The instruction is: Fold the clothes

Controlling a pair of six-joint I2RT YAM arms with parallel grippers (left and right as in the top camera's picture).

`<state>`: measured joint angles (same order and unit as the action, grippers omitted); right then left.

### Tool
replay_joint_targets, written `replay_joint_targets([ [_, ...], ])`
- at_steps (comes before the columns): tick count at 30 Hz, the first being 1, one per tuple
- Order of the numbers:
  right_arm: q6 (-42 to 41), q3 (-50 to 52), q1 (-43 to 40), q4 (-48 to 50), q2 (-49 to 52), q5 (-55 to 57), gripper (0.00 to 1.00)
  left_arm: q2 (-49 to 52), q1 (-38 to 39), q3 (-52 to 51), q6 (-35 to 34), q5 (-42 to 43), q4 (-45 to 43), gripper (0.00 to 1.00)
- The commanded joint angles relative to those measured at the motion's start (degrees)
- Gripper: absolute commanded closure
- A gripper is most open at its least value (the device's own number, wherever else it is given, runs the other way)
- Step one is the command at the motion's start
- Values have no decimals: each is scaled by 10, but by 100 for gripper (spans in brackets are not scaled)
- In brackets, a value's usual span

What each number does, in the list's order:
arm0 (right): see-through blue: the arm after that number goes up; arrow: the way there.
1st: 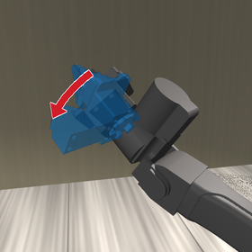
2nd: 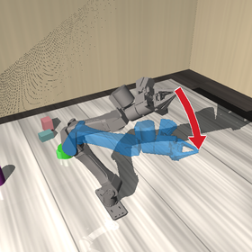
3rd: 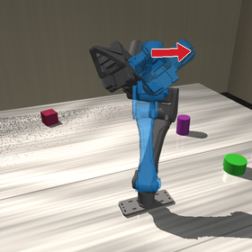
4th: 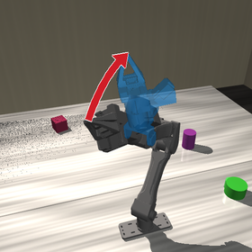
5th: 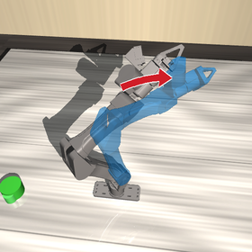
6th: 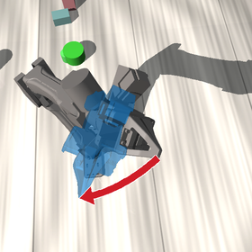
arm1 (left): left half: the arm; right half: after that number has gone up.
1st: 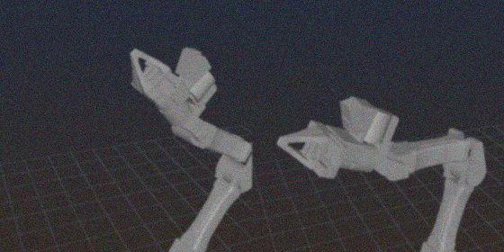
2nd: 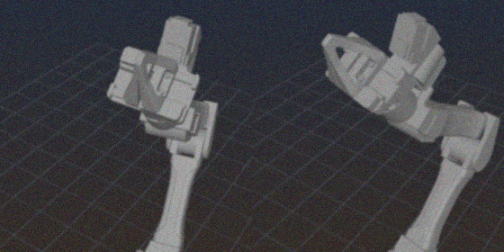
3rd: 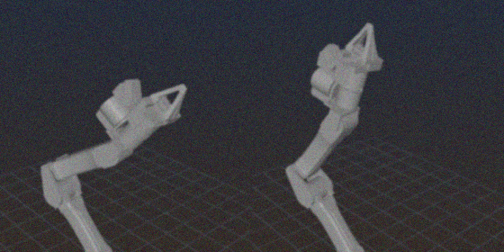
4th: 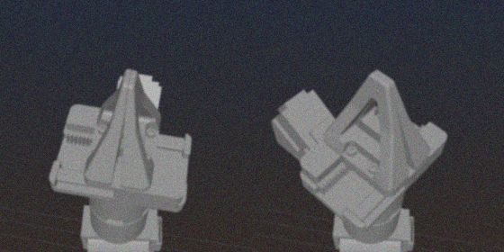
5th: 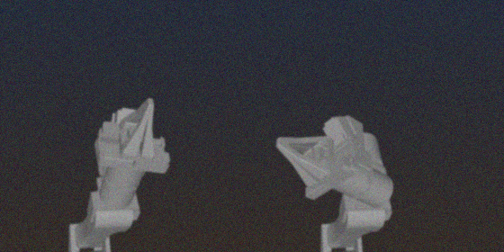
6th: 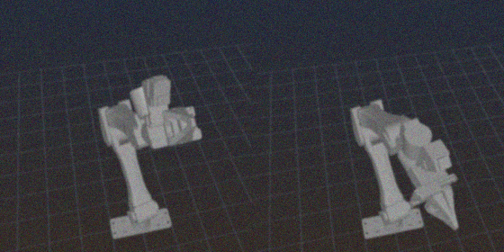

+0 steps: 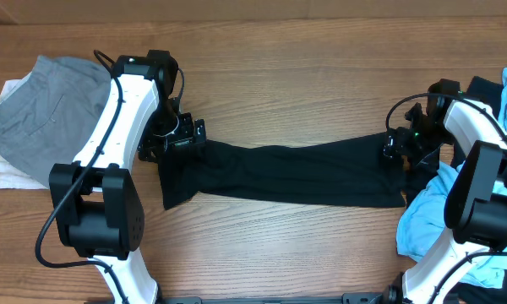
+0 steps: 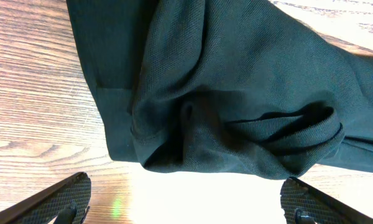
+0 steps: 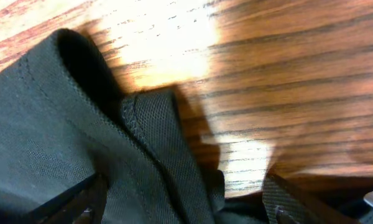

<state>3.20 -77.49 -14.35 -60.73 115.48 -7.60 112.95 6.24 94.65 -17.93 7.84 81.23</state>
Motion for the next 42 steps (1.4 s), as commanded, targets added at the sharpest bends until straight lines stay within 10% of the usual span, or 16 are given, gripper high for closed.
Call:
replay_joint_targets([
  [1, -1, 29, 18, -18, 5, -51, 18, -10, -3, 9, -3, -8, 2, 0],
  [9, 2, 32, 50, -63, 5, -57, 46, -10, -3, 9, -3, -8, 5, 0],
  [14, 0, 32, 49, -64, 5, -42, 95, -10, -3, 9, -3, -8, 7, 0],
  [18, -2, 27, 49, -52, 5, -21, 96, -10, -3, 9, -3, -8, 9, 0],
  [27, -5, 2, 47, -43, 5, -16, 42, -10, -3, 9, -3, -8, 10, 0],
  [42, -28, -73, 38, -54, 5, 58, 14, -10, -3, 9, -3, -8, 10, 0],
])
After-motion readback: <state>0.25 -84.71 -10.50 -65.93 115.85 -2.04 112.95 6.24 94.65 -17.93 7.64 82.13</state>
